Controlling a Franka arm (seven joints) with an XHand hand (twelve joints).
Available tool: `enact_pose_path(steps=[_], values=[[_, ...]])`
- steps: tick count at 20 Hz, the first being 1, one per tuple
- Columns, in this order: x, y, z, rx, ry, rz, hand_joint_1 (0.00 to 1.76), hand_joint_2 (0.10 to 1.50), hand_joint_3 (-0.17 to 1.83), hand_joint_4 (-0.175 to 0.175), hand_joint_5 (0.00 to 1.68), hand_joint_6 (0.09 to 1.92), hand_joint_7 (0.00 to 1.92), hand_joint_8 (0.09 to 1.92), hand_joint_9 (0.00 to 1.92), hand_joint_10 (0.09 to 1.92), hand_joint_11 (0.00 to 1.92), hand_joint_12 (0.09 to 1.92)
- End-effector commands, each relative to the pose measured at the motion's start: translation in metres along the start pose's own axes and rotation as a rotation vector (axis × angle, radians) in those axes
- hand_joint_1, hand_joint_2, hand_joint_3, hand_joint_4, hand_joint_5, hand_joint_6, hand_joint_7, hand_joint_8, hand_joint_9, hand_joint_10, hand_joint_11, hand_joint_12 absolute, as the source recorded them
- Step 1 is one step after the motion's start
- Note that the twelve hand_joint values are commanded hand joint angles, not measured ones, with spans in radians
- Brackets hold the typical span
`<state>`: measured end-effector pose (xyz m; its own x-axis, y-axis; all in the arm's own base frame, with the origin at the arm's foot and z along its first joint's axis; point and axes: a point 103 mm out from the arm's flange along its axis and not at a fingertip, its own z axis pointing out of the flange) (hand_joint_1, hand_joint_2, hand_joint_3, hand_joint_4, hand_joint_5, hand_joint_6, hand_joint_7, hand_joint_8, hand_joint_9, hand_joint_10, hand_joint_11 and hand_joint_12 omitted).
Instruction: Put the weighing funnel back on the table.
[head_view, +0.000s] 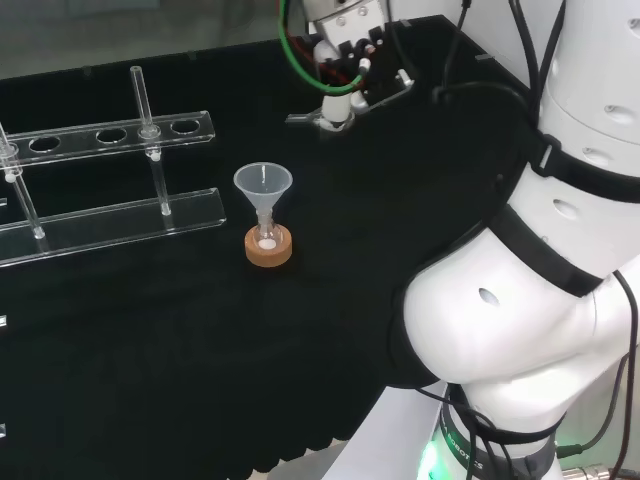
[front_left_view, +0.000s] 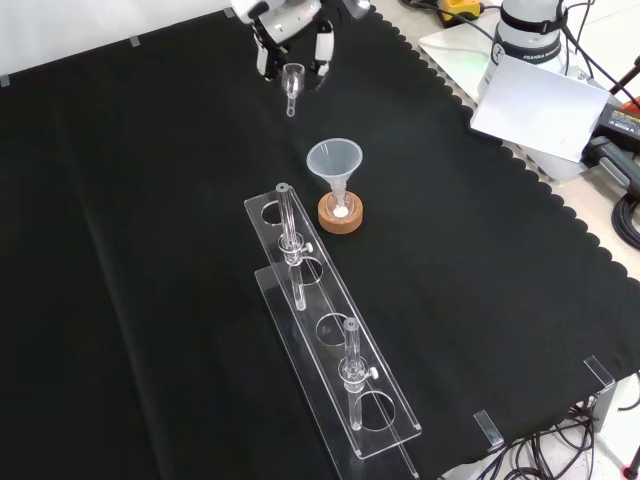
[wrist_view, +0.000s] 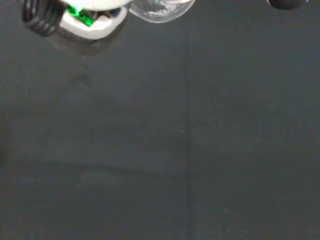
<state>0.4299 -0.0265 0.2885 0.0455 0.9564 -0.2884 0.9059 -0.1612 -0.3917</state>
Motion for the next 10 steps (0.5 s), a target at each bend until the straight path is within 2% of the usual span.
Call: enact_pose_path(steps=[1, 10], values=[[0.001, 0.019, 0.017, 0.009, 0.055, -0.029, 1.12, 0.69, 0.6, 0.175, 1.27, 0.66, 1.4, 0.28, 1.63, 0.09, 1.51, 0.55], [-0.006, 0.041, 0.035, 0.018, 0.087, -0.039, 1.12, 0.69, 0.6, 0.175, 1.27, 0.66, 1.4, 0.27, 1.62, 0.09, 1.5, 0.55]])
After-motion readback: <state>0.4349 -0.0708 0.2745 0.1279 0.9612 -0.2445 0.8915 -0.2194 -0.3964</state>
